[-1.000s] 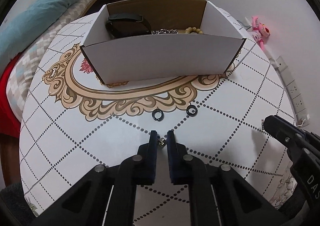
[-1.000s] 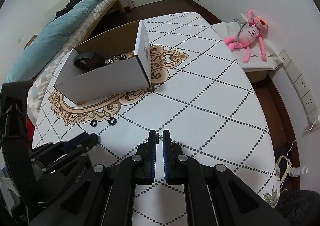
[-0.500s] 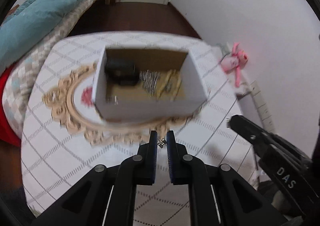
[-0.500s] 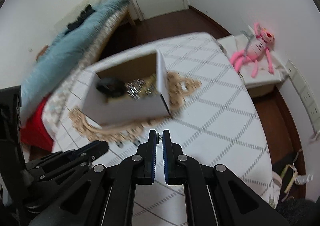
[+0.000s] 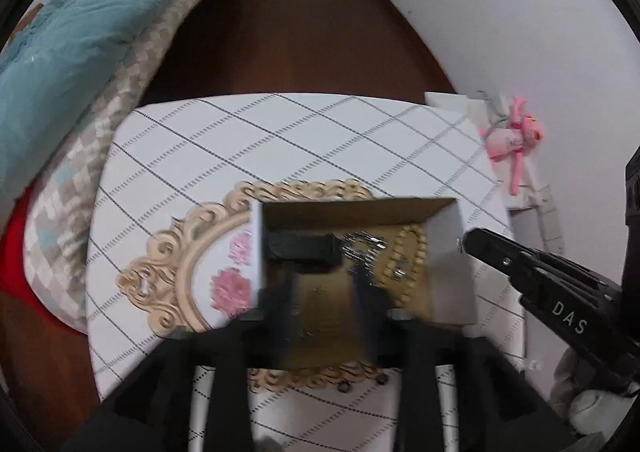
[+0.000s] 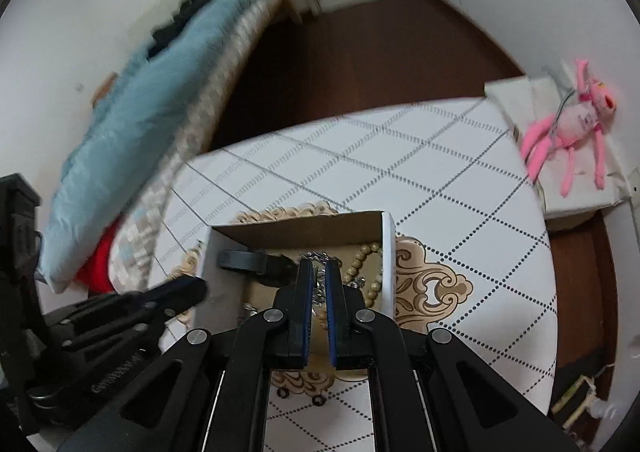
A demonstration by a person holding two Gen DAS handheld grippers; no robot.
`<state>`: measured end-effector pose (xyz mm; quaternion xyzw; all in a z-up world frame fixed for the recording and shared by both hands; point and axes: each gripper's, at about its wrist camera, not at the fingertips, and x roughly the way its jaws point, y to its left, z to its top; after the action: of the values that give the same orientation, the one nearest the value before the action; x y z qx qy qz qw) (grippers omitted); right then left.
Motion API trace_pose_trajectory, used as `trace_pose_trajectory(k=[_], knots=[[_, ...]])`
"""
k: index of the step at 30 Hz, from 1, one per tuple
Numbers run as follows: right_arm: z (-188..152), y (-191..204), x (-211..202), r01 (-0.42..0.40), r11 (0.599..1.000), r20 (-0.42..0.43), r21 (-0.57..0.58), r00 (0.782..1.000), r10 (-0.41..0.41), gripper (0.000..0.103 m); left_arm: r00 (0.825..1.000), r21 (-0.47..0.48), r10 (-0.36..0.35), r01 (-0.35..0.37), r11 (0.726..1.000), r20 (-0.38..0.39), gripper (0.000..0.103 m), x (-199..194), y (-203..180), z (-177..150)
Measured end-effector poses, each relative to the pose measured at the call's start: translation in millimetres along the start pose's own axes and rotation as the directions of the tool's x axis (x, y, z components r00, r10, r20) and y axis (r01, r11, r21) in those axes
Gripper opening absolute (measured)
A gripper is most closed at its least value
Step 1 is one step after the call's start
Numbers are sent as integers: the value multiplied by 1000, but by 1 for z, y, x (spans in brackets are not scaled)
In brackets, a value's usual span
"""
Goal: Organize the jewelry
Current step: 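Lower the earring with the left tool into the box while the right tool releases its earring there, then lift both open tools away from the box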
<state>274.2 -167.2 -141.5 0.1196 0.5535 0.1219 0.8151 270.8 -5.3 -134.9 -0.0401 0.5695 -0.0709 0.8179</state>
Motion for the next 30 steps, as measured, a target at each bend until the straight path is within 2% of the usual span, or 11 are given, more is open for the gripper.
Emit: trace_pose_trajectory(k=[2, 3, 5, 6, 7, 9, 11, 13, 15, 19, 30], knots=[[6, -4, 8, 25, 1000, -23, 3, 999, -24, 8, 999, 9, 43, -44, 999, 28, 63, -1, 4, 3], [6, -5, 10, 35, 999, -24, -1, 999, -35, 10, 998, 9, 57, -58, 998, 32, 63, -2, 5, 4], [7, -7, 9, 54, 999, -15, -8, 998, -54, 23, 996, 1, 78, -79, 997, 36, 64, -1, 10, 6], [7, -8, 7, 56, 998, -9, -9, 998, -56, 34, 995, 0, 87, -87, 996, 39, 68, -1, 11, 5], [8, -8, 6, 67, 998, -4, -12, 998, -67, 39, 994, -3, 94, -94, 996, 47, 71, -1, 13, 4], [6, -7, 1, 113, 993, 17, -32, 994, -112, 45, 992, -4, 106, -106, 994, 65, 86, -3, 13, 3], [5, -5, -2, 167, 985, 29, -51, 986, -166, 62, 989, -3, 125, -125, 992, 75, 97, -3, 13, 1], [2, -1, -5, 233, 969, 42, -76, 972, -231, 91, 986, 0, 139, -139, 990, 91, 102, -4, 14, -2], [-3, 2, -6, 279, 955, 45, -102, 960, -275, 100, 982, -2, 155, -155, 988, 107, 102, -5, 14, -7], [-18, 7, -1, 346, 926, 36, -149, 938, -345, 102, 979, -3, 171, -172, 985, 112, 102, -5, 16, -17], [-39, 15, -37, 328, 938, 106, -108, 942, -318, 103, 978, -37, 144, -140, 989, 152, 102, -34, 18, -36]])
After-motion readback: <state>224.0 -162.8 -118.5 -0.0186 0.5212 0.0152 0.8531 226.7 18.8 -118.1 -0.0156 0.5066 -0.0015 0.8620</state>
